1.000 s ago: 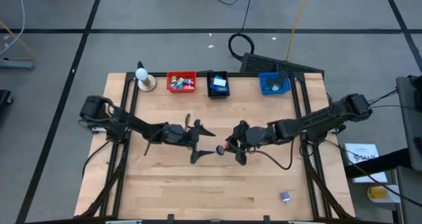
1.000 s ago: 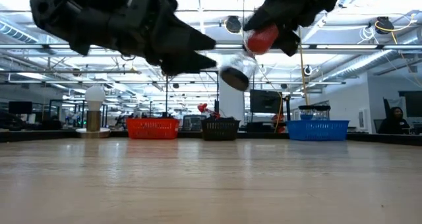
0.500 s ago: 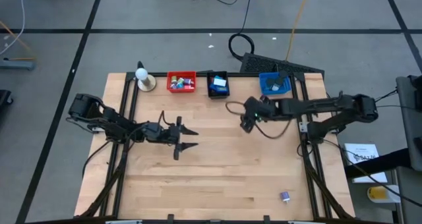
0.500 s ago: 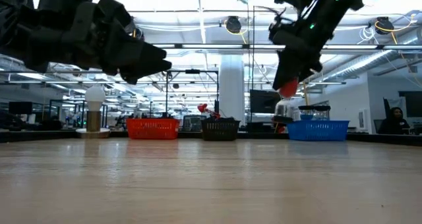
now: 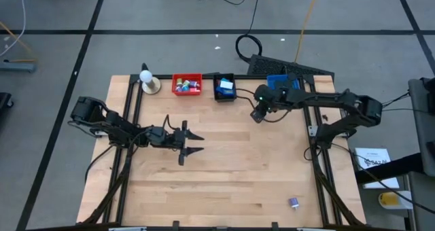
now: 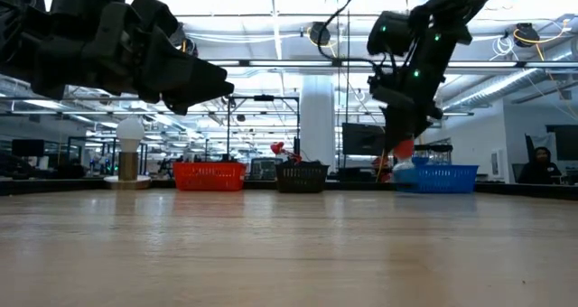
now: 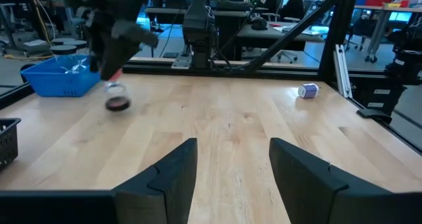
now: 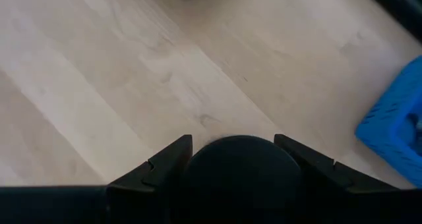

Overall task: Pick & Place Office items
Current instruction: Put the pink hourglass into the blue bin

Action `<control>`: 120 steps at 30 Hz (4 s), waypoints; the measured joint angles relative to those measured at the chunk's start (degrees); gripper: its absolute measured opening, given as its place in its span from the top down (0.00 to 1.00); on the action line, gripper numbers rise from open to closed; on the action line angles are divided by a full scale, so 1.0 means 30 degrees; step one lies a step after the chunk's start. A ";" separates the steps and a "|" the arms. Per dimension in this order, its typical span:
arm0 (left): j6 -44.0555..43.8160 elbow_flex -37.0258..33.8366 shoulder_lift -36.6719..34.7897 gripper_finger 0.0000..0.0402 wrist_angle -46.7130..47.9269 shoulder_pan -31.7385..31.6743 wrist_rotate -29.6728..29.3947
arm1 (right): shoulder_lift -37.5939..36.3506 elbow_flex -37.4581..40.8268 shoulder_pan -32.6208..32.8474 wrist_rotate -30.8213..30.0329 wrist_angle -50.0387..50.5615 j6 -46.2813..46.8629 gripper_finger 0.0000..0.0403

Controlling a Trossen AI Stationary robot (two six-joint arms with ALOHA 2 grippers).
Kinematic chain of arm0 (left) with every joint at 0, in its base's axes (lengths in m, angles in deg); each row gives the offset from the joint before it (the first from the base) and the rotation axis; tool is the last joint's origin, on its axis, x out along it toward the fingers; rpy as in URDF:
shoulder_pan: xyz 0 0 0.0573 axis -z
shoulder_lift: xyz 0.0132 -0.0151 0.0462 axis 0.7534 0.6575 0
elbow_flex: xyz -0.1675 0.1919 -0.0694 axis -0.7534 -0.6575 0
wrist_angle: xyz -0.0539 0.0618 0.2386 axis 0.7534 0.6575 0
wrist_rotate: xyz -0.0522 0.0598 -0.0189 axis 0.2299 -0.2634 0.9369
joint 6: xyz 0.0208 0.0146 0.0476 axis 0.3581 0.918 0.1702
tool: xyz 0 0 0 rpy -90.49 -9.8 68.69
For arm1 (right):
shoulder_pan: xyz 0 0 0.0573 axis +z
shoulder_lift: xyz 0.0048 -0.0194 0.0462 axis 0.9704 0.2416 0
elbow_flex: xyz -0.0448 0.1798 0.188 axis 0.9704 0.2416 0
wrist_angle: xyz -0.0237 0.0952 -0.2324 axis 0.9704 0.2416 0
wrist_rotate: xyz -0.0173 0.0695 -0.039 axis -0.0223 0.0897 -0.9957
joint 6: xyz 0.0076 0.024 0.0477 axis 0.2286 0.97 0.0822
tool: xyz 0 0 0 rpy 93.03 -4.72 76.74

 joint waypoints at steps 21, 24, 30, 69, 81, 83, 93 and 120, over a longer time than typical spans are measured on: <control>0.0022 0.0000 0.0007 0.51 0.0036 0.0000 0.0015 | 0.1138 0.0000 -0.0478 0.0428 -0.0036 -0.0607 0.43; 0.0022 0.0000 0.0007 0.51 0.0044 0.0000 0.0022 | 0.1138 0.0000 -0.0478 0.0420 -0.0036 -0.0603 0.38; 0.0028 0.0000 0.0015 0.51 0.0049 0.0000 0.0029 | 0.1130 0.0000 -0.0418 0.0413 -0.0021 -0.0678 0.31; 0.0217 0.0000 0.0015 0.51 0.0204 0.0000 0.0029 | 0.0494 -0.6471 -0.8342 0.0857 0.2861 -0.3877 0.53; 0.0220 0.0000 0.0015 0.51 0.0204 0.0000 0.0029 | 0.2460 -0.6200 -1.0733 0.2016 0.2333 -0.5244 0.53; 0.0157 0.0000 0.0015 0.51 0.0204 0.0000 0.0029 | 0.2702 -0.6200 -1.0736 0.1950 0.2342 -0.5300 0.53; 0.0145 0.0000 0.0015 0.51 0.0204 0.0015 0.0029 | 0.3763 -0.6200 -1.1116 0.1856 0.2463 -0.5303 0.53; 0.0087 0.0000 0.0015 0.51 0.0211 0.0015 0.0029 | 0.5031 -0.6193 -1.1224 0.1913 0.2750 -0.5230 0.52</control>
